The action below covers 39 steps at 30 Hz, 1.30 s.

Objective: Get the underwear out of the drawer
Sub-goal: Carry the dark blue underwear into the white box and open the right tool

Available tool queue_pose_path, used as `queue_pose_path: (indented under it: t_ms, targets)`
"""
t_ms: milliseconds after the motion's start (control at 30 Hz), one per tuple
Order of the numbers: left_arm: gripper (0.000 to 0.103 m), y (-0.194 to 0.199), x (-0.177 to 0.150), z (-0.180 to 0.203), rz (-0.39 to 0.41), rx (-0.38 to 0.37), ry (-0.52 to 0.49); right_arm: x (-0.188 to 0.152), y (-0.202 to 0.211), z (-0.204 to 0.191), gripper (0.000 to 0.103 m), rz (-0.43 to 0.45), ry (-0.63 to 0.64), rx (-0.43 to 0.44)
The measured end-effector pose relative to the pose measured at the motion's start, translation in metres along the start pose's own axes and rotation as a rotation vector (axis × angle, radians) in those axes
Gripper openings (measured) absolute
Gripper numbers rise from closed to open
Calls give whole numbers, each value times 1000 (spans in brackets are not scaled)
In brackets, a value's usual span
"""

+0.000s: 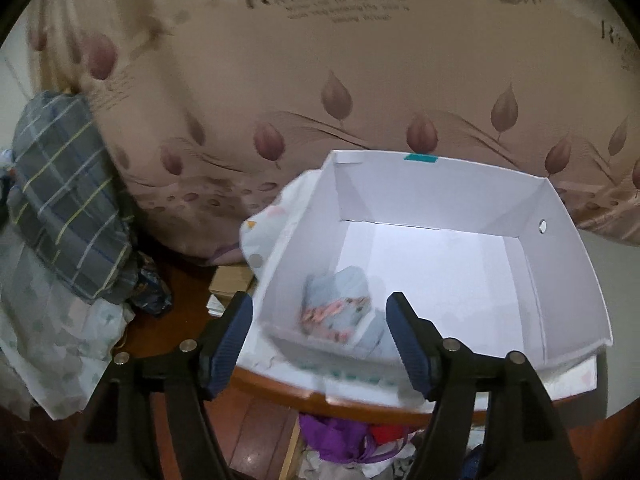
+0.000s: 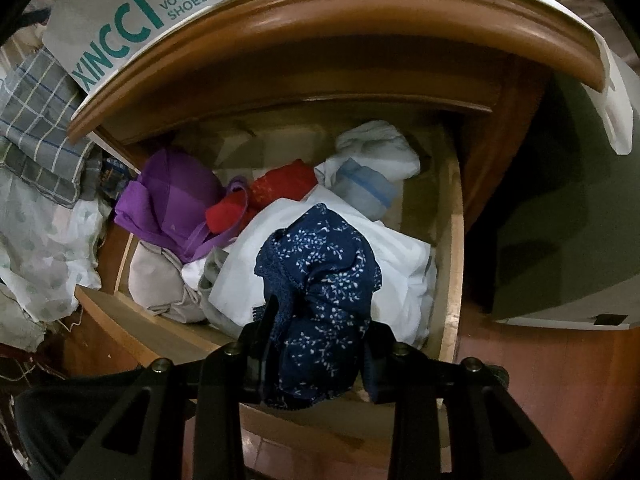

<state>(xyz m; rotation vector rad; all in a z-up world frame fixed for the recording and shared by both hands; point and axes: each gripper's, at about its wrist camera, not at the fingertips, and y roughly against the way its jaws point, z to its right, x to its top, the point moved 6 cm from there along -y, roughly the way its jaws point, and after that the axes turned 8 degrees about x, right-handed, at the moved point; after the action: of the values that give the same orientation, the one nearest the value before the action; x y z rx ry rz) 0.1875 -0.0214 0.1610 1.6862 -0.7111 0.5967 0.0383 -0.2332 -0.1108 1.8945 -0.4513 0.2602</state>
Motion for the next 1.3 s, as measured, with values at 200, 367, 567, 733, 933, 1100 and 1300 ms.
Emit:
queue_pose_path:
  t_ms: [200, 367, 567, 733, 933, 1100, 1300]
  targets:
    - [73, 12, -64, -26, 12, 25, 21, 0, 3, -1, 34, 64, 4, -1]
    - [74, -3, -117, -46, -19, 72, 19, 2, 13, -7, 34, 132, 48, -3]
    - [75, -39, -162, -74, -51, 140, 67, 4, 23, -4, 34, 166, 32, 0]
    - [78, -64, -183, -87, -54, 171, 102, 3, 32, -8, 34, 167, 36, -45]
    - [78, -78, -193, -98, -90, 139, 118, 8, 57, -24, 34, 201, 60, -74]
    - [83, -80, -191, -110, -109, 79, 225, 19, 82, -37, 34, 237, 62, -58]
    - [83, -93, -194, -117, -161, 75, 277, 45, 123, -60, 34, 313, 101, -75]
